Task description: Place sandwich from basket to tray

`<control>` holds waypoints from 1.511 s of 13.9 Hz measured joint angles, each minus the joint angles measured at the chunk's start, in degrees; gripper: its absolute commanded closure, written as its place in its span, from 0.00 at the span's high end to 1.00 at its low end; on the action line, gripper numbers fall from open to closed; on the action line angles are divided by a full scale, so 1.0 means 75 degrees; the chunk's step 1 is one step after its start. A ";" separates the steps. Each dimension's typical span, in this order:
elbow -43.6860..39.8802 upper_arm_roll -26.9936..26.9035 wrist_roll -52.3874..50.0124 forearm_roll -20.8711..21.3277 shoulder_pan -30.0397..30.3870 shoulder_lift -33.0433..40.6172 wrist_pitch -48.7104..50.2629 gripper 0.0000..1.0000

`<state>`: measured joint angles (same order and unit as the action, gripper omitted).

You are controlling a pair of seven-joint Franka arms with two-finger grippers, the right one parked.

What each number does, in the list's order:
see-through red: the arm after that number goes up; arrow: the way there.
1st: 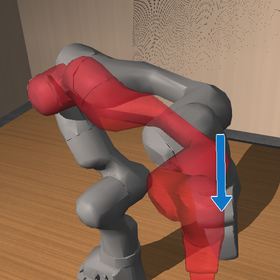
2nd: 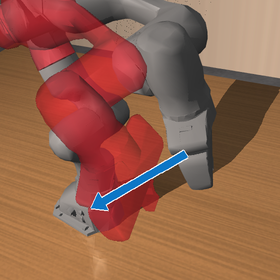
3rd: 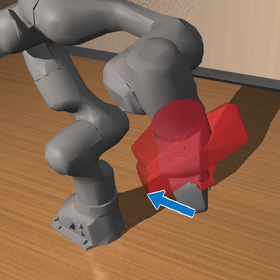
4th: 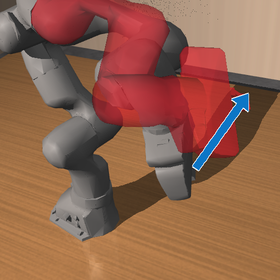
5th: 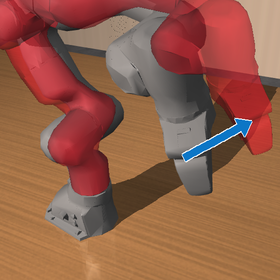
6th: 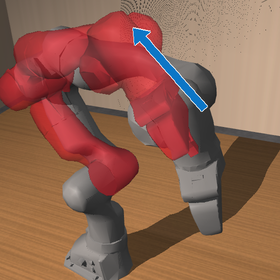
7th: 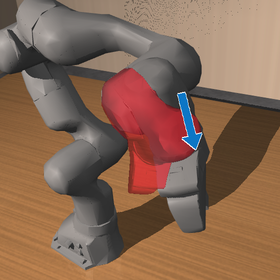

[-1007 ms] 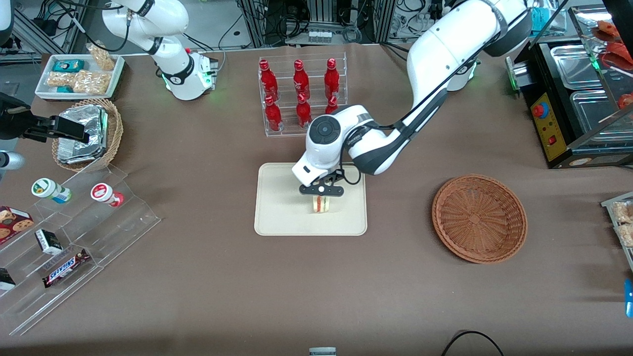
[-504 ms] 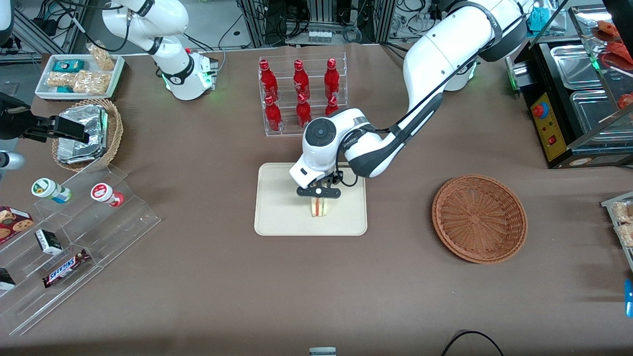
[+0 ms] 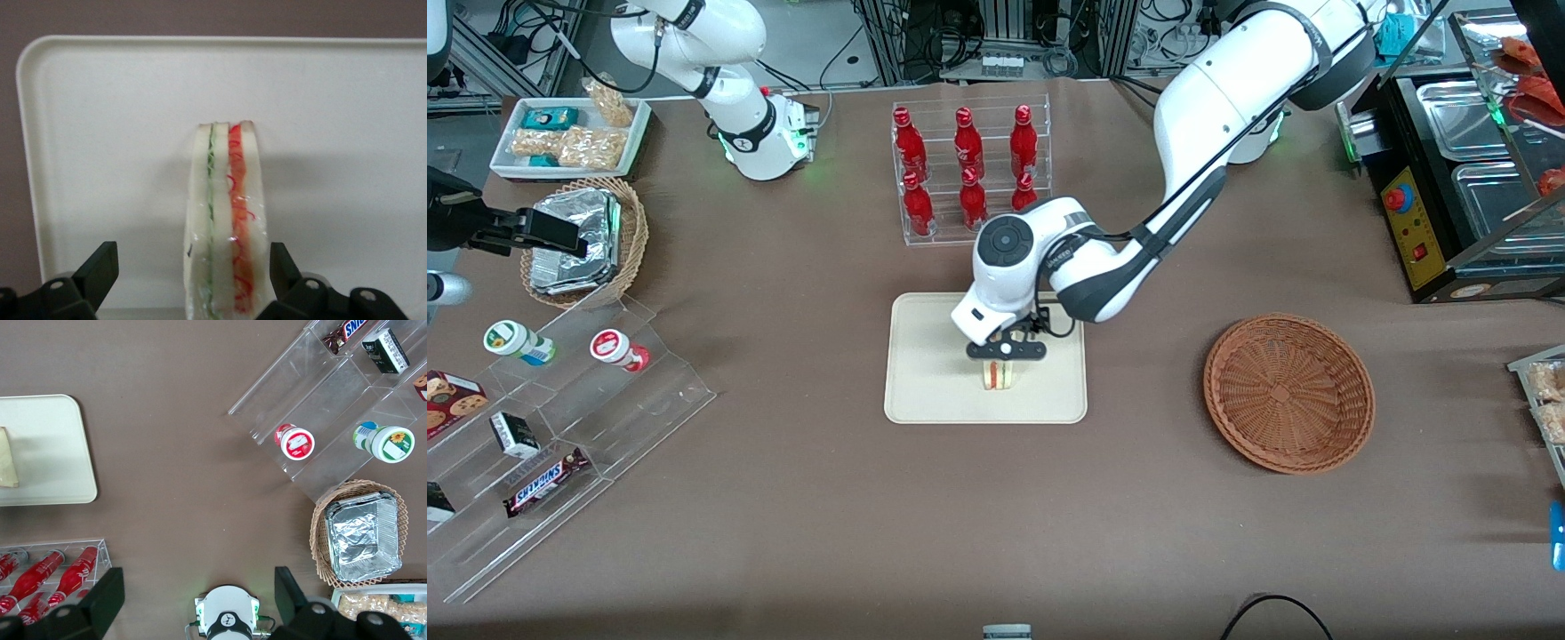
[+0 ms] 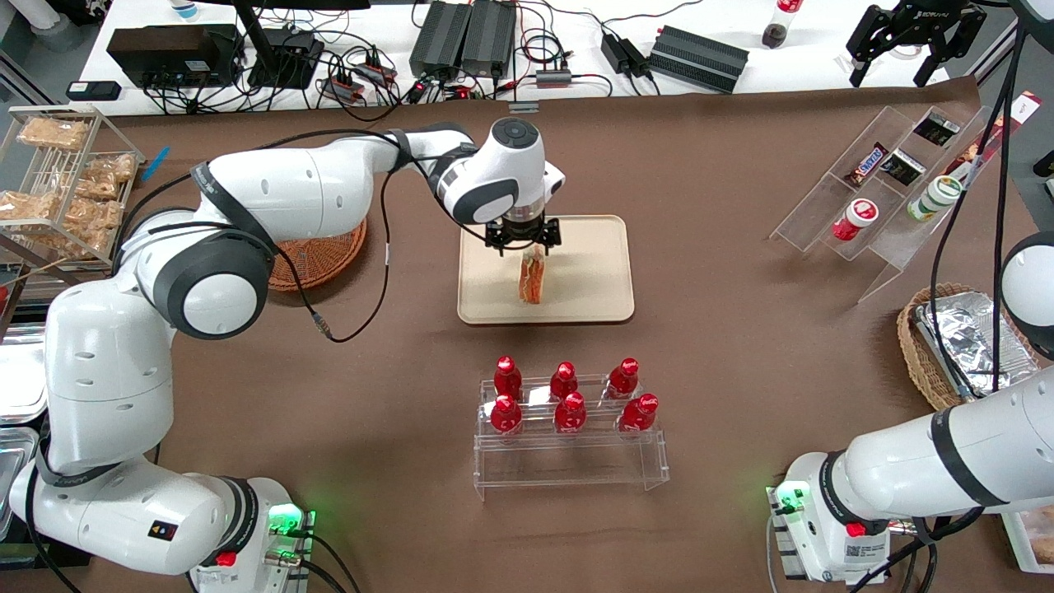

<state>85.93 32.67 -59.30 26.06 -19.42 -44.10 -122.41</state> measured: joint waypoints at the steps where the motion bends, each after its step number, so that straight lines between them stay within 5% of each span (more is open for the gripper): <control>1: -0.0065 -0.0081 0.0000 0.0001 0.0055 0.0165 0.0311 1.00; 4: 0.0020 -0.0122 0.0013 -0.0102 0.0719 0.1150 0.1259 1.00; 12: 0.1075 -0.0145 0.2468 -0.1784 0.2952 0.3755 0.3523 1.00; 17: 0.0964 -0.0187 0.3926 -0.2242 0.4412 0.4557 0.4802 1.00; 21: -0.0160 -0.0193 0.4688 -0.2346 0.4910 0.4682 0.6235 1.00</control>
<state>84.73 31.23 -24.14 8.47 17.40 -8.99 -75.65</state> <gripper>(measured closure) 0.000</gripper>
